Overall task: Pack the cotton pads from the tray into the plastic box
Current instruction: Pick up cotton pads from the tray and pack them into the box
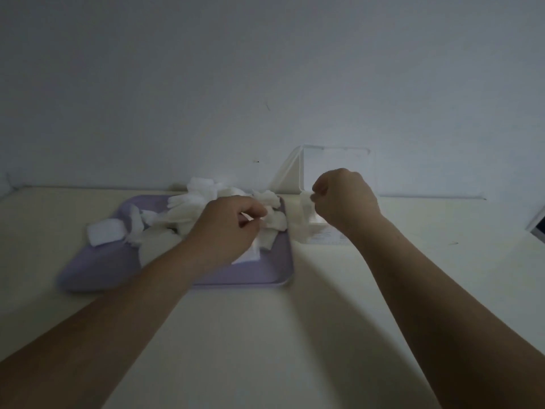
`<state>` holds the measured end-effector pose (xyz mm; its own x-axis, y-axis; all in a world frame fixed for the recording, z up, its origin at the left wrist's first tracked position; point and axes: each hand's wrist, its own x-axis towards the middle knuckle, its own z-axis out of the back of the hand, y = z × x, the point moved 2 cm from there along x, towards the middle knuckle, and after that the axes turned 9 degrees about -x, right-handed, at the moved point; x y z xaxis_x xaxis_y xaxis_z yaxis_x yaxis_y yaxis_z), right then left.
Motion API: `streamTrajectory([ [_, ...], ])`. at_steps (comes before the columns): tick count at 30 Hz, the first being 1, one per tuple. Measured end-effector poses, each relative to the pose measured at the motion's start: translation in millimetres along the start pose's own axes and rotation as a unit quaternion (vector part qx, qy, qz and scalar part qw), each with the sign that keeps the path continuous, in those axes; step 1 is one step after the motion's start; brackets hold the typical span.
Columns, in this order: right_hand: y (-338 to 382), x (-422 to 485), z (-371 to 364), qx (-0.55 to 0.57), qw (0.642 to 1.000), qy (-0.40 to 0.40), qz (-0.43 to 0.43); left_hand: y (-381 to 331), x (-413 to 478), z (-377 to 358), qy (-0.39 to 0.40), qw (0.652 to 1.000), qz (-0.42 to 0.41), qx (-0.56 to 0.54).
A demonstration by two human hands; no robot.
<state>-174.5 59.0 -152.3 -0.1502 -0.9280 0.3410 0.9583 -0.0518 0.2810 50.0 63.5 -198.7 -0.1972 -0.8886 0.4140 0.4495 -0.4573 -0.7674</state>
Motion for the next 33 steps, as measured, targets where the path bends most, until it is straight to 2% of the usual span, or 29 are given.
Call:
streamTrajectory([
  [2, 14, -16, 2, 0.094, 0.993, -0.057, 0.044, 9, -15, 17, -0.003, 1.000, 0.008, 0.024],
  [3, 21, -26, -3, 0.144, 0.986, -0.056, 0.062, 14, -22, 22, 0.000, 0.999, 0.013, 0.036],
  [5, 33, -44, -25, 0.197, 0.977, 0.000, 0.084, 25, -37, 32, 0.004, 0.998, 0.032, 0.056],
  [7, 36, -57, -47, 0.186, 0.977, 0.050, 0.087, 33, -45, 32, 0.007, 0.996, 0.050, 0.068],
  [11, 42, -54, -66, 0.083, 0.989, 0.030, 0.119, 36, -42, 25, -0.004, 0.994, 0.038, 0.104],
  [14, 52, -41, -72, 0.031, 0.990, 0.069, 0.116, 36, -31, 15, 0.012, 0.994, 0.045, 0.103],
  [17, 58, -36, -71, 0.039, 0.991, 0.010, 0.130, 39, -26, 8, 0.017, 0.994, 0.060, 0.085],
  [19, 64, -32, -67, 0.070, 0.983, -0.012, 0.172, 43, -24, 7, 0.022, 0.997, 0.043, 0.068],
  [21, 71, -27, -67, 0.085, 0.973, 0.049, 0.207, 45, -22, 7, 0.047, 0.996, 0.032, 0.074],
  [24, 79, -19, -74, 0.036, 0.971, 0.145, 0.188, 46, -19, 8, 0.105, 0.988, 0.053, 0.095],
  [30, 83, -3, -81, 0.062, 0.980, 0.109, 0.156, 45, -17, 14, 0.133, 0.980, 0.070, 0.127],
  [33, 80, -1, -77, 0.084, 0.981, 0.075, 0.155, 48, -20, 13, 0.153, 0.967, 0.105, 0.175],
])
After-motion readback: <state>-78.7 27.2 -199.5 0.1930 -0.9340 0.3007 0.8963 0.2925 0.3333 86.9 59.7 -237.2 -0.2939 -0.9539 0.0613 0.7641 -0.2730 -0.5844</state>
